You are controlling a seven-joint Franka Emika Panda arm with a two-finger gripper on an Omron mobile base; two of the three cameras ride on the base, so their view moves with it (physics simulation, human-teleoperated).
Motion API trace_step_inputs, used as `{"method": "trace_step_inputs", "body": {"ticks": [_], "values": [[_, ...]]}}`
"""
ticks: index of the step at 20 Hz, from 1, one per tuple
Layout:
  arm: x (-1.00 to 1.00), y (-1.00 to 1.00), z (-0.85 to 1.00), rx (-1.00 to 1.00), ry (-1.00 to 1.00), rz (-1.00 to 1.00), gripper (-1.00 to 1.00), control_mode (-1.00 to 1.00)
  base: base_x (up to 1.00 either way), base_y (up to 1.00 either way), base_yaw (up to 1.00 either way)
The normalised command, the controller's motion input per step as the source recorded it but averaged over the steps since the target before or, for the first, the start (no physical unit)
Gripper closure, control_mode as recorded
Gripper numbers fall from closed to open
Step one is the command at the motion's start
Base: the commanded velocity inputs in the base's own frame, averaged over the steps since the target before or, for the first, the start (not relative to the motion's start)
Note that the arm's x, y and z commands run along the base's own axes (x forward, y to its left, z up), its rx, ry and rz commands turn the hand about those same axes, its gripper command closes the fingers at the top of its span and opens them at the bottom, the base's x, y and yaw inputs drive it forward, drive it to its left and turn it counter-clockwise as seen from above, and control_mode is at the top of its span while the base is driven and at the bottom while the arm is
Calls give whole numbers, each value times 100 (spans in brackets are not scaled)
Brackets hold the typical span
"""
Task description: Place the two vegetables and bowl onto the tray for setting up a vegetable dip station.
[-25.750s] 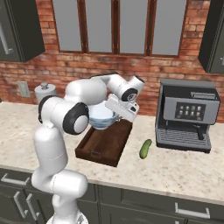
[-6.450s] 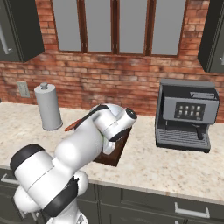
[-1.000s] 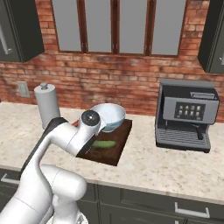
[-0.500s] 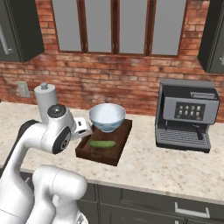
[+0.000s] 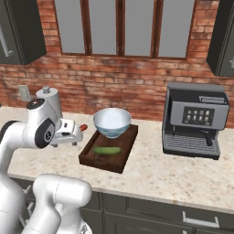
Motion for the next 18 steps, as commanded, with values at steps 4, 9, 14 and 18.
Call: {"method": "trace_step_inputs", "body": {"ticks": [4,9,14,18], "values": [[1,34,18,0,12,-28,-100,-100,0,0,0],[1,22,13,2,6,-22,-100,-100,0,0,0],[0,16,9,8,0,-18,-100,-100,0,0,0],[4,3,4,10,0,-15,-100,-100,0,0,0]]}}
